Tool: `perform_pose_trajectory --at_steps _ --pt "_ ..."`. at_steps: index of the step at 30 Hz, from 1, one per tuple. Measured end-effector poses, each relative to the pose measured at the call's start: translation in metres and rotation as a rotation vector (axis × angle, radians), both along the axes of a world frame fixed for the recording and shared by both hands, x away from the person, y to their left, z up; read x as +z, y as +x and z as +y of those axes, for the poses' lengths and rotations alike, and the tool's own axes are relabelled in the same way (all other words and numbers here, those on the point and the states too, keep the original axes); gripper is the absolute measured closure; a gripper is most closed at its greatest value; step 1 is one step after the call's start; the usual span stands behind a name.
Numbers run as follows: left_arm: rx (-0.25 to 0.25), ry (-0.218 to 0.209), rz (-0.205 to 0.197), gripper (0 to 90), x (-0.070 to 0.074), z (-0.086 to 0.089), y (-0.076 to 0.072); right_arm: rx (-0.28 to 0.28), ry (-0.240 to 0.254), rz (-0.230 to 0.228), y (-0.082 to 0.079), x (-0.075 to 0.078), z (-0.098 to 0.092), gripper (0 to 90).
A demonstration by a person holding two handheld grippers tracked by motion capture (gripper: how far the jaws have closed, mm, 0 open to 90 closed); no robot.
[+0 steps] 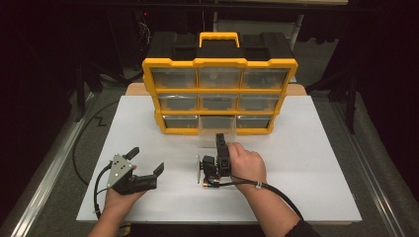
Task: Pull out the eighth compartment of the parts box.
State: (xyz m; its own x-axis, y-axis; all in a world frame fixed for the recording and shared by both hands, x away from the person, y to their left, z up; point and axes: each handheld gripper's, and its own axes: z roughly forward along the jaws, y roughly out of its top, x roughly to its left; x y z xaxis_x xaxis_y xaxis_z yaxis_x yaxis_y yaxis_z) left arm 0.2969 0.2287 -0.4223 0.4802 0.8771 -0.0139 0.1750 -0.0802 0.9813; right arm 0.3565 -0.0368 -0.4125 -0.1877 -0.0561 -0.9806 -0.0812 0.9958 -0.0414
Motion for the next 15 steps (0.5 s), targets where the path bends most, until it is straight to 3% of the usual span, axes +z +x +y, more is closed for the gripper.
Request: perform_pose_trajectory --at_steps 15 --pt "-0.001 -0.003 -0.004 2.2 0.0006 0.0002 -0.0002 0.005 0.006 -0.002 -0.0071 -0.0016 -0.0011 78.7"
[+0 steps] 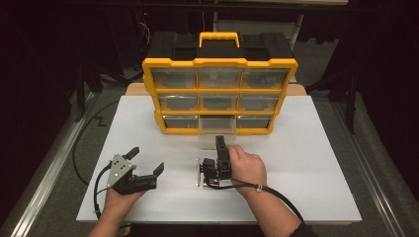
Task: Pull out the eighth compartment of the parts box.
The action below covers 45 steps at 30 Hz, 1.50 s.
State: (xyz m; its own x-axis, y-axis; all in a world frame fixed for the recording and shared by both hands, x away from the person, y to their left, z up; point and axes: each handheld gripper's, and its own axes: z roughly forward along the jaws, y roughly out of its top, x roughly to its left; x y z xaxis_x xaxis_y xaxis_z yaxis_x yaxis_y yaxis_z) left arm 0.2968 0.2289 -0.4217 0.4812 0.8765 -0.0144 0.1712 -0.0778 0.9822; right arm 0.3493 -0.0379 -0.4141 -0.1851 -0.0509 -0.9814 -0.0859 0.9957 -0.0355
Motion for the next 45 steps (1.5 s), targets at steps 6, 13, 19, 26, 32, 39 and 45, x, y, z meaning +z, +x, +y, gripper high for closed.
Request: perform_pose_trajectory --at_steps 6,13,19,26,32,39,45 --pt "0.000 -0.001 -0.001 2.2 0.000 0.000 0.000 0.003 0.000 0.000 -0.003 0.001 -0.001 78.6" --pt "0.001 -0.003 -0.001 2.2 0.000 0.000 0.000 0.010 -0.001 -0.003 -0.005 -0.001 -0.002 78.3" --pt "-0.001 0.000 -0.001 2.3 0.000 0.000 0.000 0.012 -0.005 -0.005 -0.005 -0.002 -0.002 78.1" --pt "-0.002 0.002 0.000 2.4 0.000 0.000 0.000 0.013 0.000 0.001 -0.006 -0.002 -0.002 76.9" --pt "-0.001 -0.001 -0.001 2.4 0.000 0.000 0.000 0.015 0.009 0.015 -0.009 0.001 -0.004 69.8" --pt "0.001 -0.001 -0.001 2.4 0.000 0.000 0.000 0.016 0.001 0.015 -0.013 0.003 -0.013 64.9" --pt "0.000 0.001 -0.001 2.3 0.000 0.000 0.000 0.005 -0.004 0.019 -0.018 0.003 -0.027 62.2"
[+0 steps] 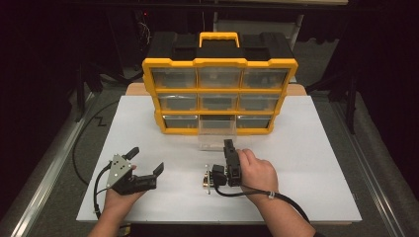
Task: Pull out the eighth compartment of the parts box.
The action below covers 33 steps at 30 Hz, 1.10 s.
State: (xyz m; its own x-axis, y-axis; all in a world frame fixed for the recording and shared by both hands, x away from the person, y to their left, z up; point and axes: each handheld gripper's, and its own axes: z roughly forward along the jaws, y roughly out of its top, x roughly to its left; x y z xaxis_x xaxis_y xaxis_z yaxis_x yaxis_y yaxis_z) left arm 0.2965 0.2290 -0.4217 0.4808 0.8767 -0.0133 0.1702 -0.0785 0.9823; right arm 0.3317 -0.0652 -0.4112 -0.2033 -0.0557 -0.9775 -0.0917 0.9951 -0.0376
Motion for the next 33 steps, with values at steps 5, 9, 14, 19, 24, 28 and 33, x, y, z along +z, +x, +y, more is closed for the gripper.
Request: perform_pose_trajectory --at_steps 5,9,14,19,24,28,33 --pt "-0.002 0.003 0.000 2.4 0.000 0.000 0.000 -0.013 -0.001 -0.002 -0.001 -0.003 -0.013 61.7" --pt "-0.002 0.006 0.001 2.4 0.000 -0.001 0.000 -0.025 0.000 0.002 -0.002 -0.004 -0.020 61.2" --pt "-0.002 0.007 0.002 2.3 0.000 -0.001 0.000 -0.039 -0.007 0.003 -0.002 -0.008 -0.033 60.7" --pt "-0.002 0.008 0.003 2.4 -0.001 -0.001 0.000 -0.062 -0.019 0.006 -0.002 -0.014 -0.049 60.3" --pt "-0.001 0.008 0.003 2.4 -0.001 -0.001 0.000 -0.081 -0.014 0.014 -0.003 -0.022 -0.058 60.1" --pt "-0.001 0.006 0.003 2.4 -0.001 -0.001 0.000 -0.083 -0.026 0.014 -0.003 -0.025 -0.063 60.1" --pt "-0.002 0.008 0.003 2.4 -0.001 -0.001 0.000 -0.091 -0.020 0.022 -0.005 -0.034 -0.067 59.9"
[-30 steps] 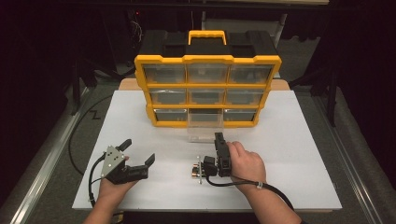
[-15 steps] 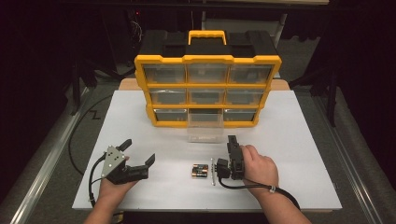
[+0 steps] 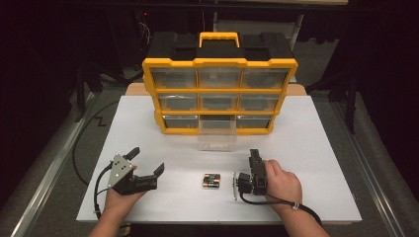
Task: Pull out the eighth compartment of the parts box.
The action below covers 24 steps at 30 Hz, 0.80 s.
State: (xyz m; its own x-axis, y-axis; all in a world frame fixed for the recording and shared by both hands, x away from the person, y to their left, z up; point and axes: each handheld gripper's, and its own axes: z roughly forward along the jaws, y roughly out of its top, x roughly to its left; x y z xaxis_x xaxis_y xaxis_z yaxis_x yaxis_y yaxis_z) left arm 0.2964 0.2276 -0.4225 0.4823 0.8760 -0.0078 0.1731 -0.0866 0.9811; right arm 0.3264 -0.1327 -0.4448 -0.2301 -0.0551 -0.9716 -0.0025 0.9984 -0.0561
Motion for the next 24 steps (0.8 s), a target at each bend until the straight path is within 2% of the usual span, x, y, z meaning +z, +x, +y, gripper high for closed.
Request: perform_pose_trajectory --at_steps 6,10,17,20,24 --pt "0.000 0.000 -0.001 2.4 0.000 0.000 0.000 -0.005 0.013 0.007 -0.001 -0.009 -0.003 59.2" --pt "0.000 0.001 -0.002 2.4 0.000 0.001 0.000 -0.001 -0.002 0.013 -0.001 -0.013 -0.003 57.6" --pt "0.000 0.003 -0.002 2.4 0.000 0.000 0.001 -0.011 0.021 0.016 0.000 -0.012 -0.005 55.5" --pt "-0.005 0.010 0.003 2.4 -0.001 0.000 0.001 -0.018 0.037 0.020 0.000 -0.011 -0.007 50.0" --pt "-0.005 0.011 0.003 2.5 -0.001 -0.001 0.001 -0.003 0.045 0.007 0.001 -0.011 -0.007 36.1"
